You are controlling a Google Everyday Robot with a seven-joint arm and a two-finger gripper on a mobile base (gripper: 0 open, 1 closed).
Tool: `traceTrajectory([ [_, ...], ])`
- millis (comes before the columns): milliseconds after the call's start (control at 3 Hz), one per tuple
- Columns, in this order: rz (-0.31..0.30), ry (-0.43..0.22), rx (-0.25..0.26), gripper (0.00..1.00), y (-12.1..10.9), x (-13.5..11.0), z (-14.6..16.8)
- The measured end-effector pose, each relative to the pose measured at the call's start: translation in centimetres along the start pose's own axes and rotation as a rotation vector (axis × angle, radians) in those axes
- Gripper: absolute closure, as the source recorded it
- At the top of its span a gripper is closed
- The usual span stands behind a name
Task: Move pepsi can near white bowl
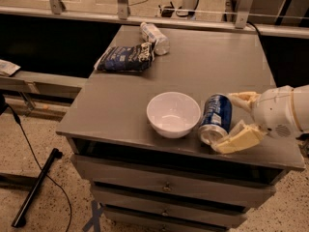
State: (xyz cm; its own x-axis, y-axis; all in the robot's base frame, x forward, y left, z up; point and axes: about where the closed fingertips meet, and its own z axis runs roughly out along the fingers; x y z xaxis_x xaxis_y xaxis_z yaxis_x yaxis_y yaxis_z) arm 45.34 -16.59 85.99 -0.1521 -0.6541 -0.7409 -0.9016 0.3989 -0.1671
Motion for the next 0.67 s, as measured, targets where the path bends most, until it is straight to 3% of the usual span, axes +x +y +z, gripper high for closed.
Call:
traceTrajectory([
  [333,-0.004,0.001,-0.001,0.0,0.1,-0.19,0.03],
  [667,-0.004,0.001,-0.001,0.0,0.1,-0.19,0.03],
])
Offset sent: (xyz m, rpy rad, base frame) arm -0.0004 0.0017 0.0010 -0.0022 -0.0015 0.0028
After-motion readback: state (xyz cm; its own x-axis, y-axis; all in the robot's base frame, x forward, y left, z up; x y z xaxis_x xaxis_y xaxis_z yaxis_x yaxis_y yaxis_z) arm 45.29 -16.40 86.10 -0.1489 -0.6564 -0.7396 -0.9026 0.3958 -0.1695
